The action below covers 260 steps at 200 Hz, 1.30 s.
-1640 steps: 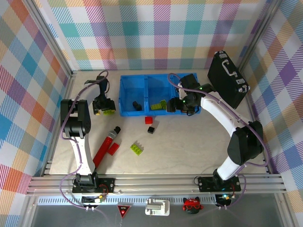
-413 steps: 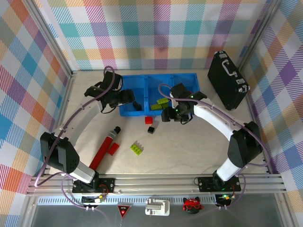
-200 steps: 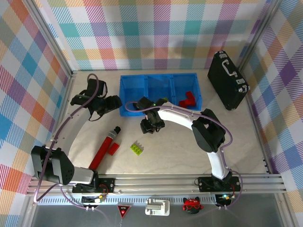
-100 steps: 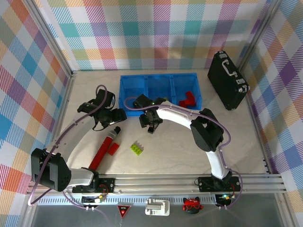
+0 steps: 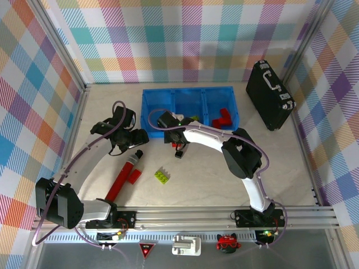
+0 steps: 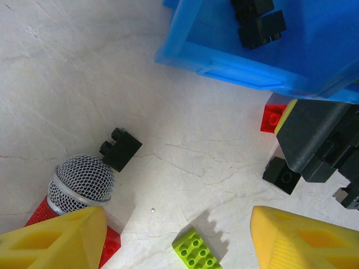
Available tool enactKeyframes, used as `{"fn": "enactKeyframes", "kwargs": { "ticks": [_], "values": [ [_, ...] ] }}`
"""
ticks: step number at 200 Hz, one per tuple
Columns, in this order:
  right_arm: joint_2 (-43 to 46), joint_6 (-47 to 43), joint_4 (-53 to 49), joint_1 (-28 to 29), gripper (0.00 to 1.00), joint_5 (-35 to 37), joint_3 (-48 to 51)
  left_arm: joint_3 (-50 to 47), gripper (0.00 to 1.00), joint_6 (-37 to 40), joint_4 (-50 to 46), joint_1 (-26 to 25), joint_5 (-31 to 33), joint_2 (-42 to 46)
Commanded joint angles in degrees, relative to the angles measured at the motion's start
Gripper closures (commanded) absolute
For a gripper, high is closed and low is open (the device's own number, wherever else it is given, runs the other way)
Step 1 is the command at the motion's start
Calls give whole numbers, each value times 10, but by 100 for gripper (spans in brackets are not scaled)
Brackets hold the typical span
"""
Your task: Sort the legos into containers by color
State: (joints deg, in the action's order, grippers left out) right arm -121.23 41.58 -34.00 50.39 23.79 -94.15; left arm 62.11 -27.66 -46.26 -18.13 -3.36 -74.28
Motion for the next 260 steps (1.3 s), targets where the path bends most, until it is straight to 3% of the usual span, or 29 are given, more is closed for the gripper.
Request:
{"fn": "enactKeyframes", "kwargs": {
  "ticks": [1,107,197,260],
  "values": [
    [-15,32,28,19,31,46,10,11,32,-4,-11,-2,5,12],
    [-47,40,55,26,36,72,46,15,32,3,-17,-2,10,16],
    [-18,19,64,29,52,80,60,20,32,5,-17,-2,10,15],
    [40,-11,45,33,56,60,55,18,32,7,-4,-3,-2,7]
  ]
}}
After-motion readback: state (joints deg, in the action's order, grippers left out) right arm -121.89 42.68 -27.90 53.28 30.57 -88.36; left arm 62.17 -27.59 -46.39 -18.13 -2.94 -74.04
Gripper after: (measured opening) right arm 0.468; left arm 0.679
